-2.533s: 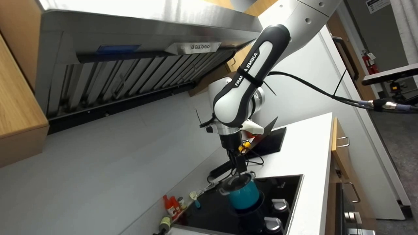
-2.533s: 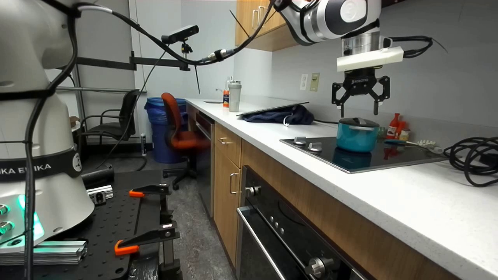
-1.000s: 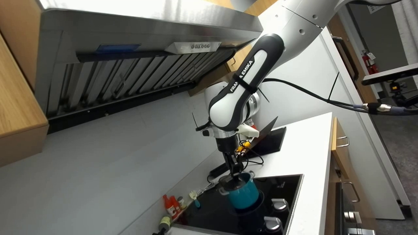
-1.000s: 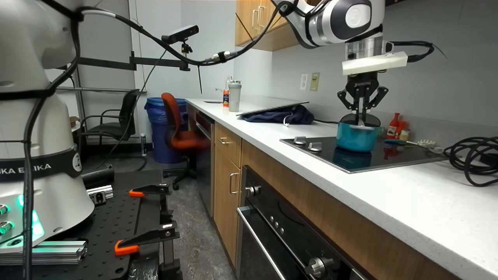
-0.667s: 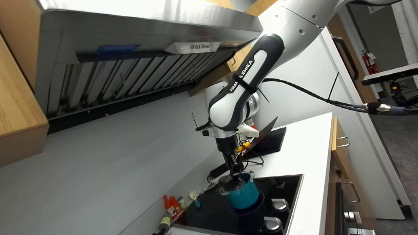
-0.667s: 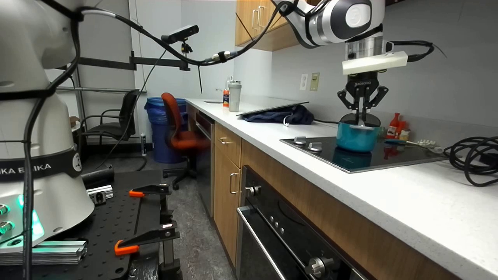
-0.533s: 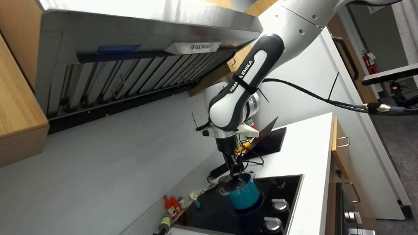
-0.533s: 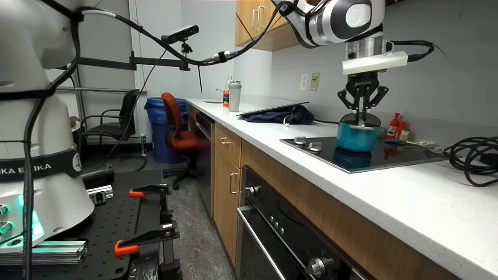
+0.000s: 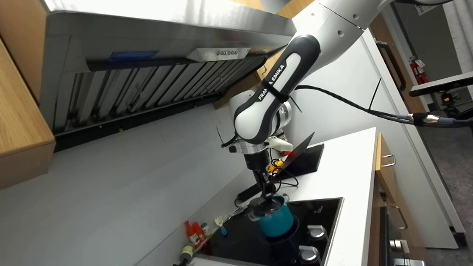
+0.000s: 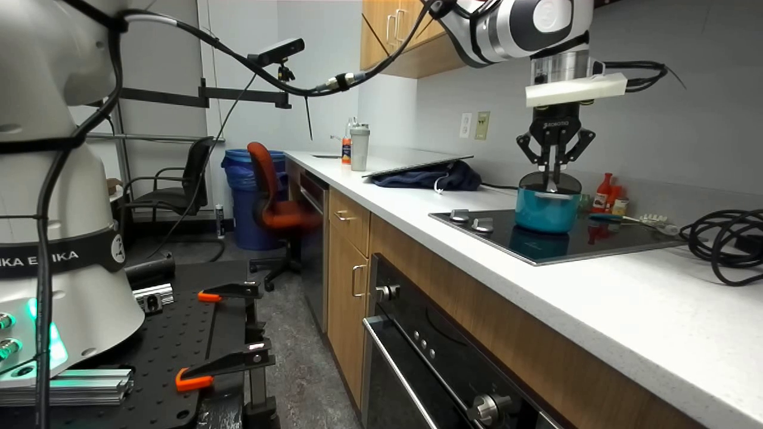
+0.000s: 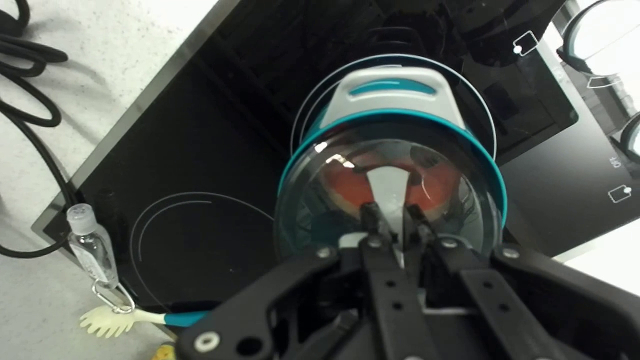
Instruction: Remove the lid from the blue pot
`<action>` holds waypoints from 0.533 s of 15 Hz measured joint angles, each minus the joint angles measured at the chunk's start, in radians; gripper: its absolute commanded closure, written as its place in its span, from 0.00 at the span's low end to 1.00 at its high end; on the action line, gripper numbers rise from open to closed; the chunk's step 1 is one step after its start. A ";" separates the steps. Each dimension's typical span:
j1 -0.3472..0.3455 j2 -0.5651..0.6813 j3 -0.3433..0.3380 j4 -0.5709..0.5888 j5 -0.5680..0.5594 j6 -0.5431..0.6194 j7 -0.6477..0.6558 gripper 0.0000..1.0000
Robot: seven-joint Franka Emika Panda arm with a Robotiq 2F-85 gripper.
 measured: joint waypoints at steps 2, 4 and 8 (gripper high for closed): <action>0.001 0.000 -0.001 0.011 -0.003 -0.019 0.001 0.96; 0.003 -0.001 -0.001 0.019 -0.005 -0.029 0.001 0.96; 0.009 -0.003 -0.001 0.025 -0.009 -0.033 0.001 0.96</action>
